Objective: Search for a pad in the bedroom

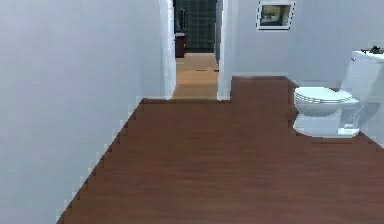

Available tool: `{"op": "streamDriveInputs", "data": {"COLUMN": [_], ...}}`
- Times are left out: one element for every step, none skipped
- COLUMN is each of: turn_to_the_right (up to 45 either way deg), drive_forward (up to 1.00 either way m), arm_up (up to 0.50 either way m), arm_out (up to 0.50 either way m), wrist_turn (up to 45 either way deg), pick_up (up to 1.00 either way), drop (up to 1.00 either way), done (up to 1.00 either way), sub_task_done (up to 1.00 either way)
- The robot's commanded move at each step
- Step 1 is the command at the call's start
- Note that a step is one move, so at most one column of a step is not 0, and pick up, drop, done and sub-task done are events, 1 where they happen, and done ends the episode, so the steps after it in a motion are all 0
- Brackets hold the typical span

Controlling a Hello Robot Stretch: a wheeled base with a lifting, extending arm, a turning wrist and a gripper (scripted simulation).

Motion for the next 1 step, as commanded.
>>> {"op": "streamDriveInputs", "data": {"turn_to_the_right": [0.0], "drive_forward": [1.0], "arm_up": [0.0], "arm_out": [0.0], "wrist_turn": [0.0], "pick_up": [0.0], "drop": [0.0], "done": [0.0], "sub_task_done": [0.0]}}
